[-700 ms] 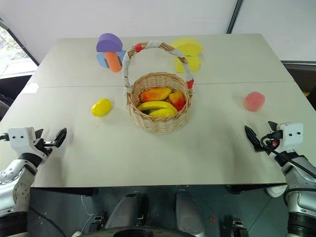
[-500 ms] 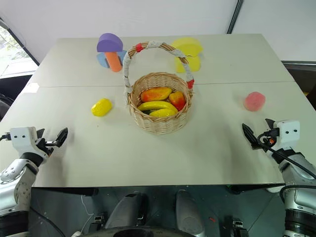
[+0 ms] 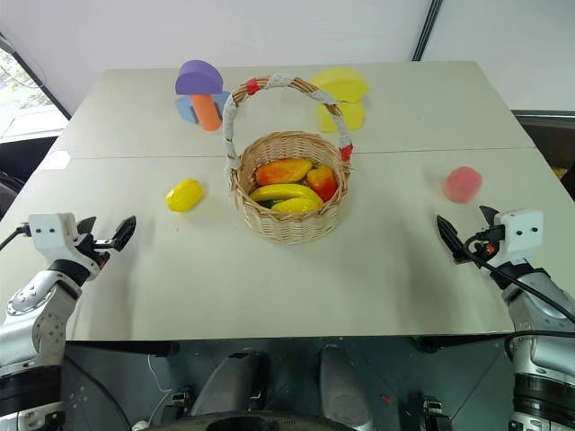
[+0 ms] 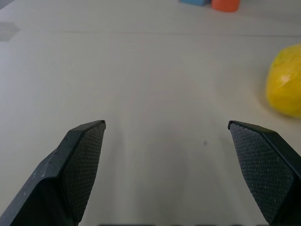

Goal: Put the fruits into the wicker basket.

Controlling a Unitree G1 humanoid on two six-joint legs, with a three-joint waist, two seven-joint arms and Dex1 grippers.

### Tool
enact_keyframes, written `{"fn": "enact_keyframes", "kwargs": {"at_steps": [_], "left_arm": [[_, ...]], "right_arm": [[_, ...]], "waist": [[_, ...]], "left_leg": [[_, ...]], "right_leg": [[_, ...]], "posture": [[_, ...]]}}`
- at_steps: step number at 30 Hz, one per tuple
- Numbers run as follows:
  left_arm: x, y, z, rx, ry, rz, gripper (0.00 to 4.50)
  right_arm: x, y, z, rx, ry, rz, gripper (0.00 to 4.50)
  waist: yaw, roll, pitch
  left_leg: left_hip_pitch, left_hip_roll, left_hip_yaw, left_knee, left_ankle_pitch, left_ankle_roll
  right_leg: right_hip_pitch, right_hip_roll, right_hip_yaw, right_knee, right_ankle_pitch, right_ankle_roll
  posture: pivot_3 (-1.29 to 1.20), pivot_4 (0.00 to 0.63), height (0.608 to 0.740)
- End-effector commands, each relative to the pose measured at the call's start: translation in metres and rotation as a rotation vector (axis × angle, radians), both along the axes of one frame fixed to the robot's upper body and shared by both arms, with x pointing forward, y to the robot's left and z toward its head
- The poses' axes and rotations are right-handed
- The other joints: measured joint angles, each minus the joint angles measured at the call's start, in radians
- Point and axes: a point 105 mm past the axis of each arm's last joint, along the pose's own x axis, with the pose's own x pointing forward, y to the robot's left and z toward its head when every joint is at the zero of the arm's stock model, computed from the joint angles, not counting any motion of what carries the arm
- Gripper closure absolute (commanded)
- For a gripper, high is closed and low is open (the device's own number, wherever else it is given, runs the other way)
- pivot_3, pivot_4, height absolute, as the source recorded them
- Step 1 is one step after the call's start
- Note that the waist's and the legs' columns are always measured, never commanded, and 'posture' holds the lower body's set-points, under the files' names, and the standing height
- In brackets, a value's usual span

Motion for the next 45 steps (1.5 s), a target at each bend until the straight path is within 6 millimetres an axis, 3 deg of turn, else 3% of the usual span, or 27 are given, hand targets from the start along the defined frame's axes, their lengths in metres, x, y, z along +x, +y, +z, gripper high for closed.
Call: {"fn": "enact_keyframes", "kwargs": {"at_steps": [1,5,11,20,26,29,32,33,38,40,43,45], "left_arm": [[0.011,-0.023,0.028,0.049,-0.056,-0.126,0.00],[0.025,-0.042,0.043,0.099,-0.048,-0.216,0.00],[0.052,-0.058,0.039,0.262,0.084,-0.232,0.00],[0.077,-0.072,0.032,0.305,0.192,-0.214,0.00],[0.081,-0.080,0.020,0.272,0.247,-0.231,0.00],[0.083,-0.079,0.023,0.255,0.226,-0.216,0.84],[0.083,-0.078,0.025,0.276,0.217,-0.205,2.35],[0.083,-0.076,0.025,0.292,0.219,-0.196,2.59],[0.069,-0.062,0.045,0.275,0.140,-0.200,2.59],[0.050,-0.072,0.064,0.244,0.043,-0.324,2.59],[0.012,-0.114,0.092,0.157,-0.074,-0.622,2.59],[-0.001,-0.138,0.101,0.143,-0.101,-0.744,2.59]], "right_arm": [[-0.003,0.020,0.036,-0.046,-0.088,0.100,0.03],[-0.009,0.052,0.054,-0.077,-0.095,0.241,0.03],[-0.033,0.129,0.070,-0.108,-0.046,0.589,0.03],[-0.051,0.190,0.084,-0.124,-0.070,0.845,0.03],[-0.048,0.196,0.080,-0.133,-0.068,0.858,0.03],[-0.047,0.196,0.080,-0.129,-0.073,0.856,0.00],[-0.046,0.197,0.079,-0.129,-0.077,0.856,0.00],[-0.046,0.197,0.079,-0.129,-0.078,0.855,0.00],[-0.045,0.194,0.081,-0.147,-0.092,0.839,0.00],[-0.042,0.190,0.082,-0.158,-0.093,0.824,0.00],[-0.034,0.180,0.082,-0.174,-0.087,0.791,0.00],[-0.030,0.175,0.083,-0.179,-0.088,0.778,0.00]], "waist": [[0.001,0.000,0.000],[0.000,0.000,0.000],[-0.001,0.000,0.000],[0.001,-0.002,0.001],[0.002,-0.003,0.001],[0.002,-0.003,0.001],[0.001,-0.003,0.001],[0.001,-0.003,0.001],[-0.002,-0.003,0.001],[-0.004,-0.003,0.001],[0.005,-0.003,0.001],[0.016,-0.003,0.001]], "left_leg": [[0.000,0.000,0.000,0.000,0.000,0.000],[0.000,0.000,0.000,0.000,0.000,0.000],[0.000,0.000,-0.001,0.000,0.000,0.000],[-0.001,0.000,-0.001,0.001,0.000,0.000],[-0.002,0.000,-0.001,0.001,0.000,0.000],[-0.002,0.000,-0.001,0.001,0.000,0.000],[-0.002,0.000,-0.002,0.001,0.000,0.000],[-0.002,0.000,-0.001,0.001,0.000,0.000],[-0.002,0.000,-0.001,0.001,0.000,0.000],[-0.002,0.000,-0.001,0.000,0.000,0.000],[-0.002,0.000,-0.001,0.000,0.000,0.000],[-0.003,0.000,-0.002,0.000,0.000,0.000]], "right_leg": [[0.000,0.000,0.000,0.000,0.000,0.000],[0.000,0.000,0.000,0.000,0.000,0.000],[0.000,0.001,0.000,0.000,0.000,0.000],[-0.001,0.001,-0.001,0.000,0.000,0.000],[-0.001,0.001,-0.001,0.000,0.000,0.000],[-0.001,0.001,-0.001,0.000,0.000,0.000],[-0.001,0.001,-0.001,0.000,0.000,0.000],[-0.001,0.001,-0.001,0.000,0.000,0.000],[-0.002,0.001,-0.001,0.000,0.000,0.000],[-0.002,0.001,-0.001,0.000,0.000,0.000],[-0.002,-0.001,-0.001,0.000,0.000,0.000],[0.000,-0.002,-0.002,-0.002,0.000,0.000]], "posture": [[0.00,0.150,0.740],[0.00,0.150,0.740],[0.00,0.150,0.740],[0.00,0.150,0.740],[0.00,0.150,0.740],[0.00,0.150,0.740],[0.00,0.150,0.740],[0.00,0.150,0.740],[0.00,0.150,0.740],[0.00,0.150,0.740],[0.00,0.150,0.740],[0.00,0.150,0.740]]}}
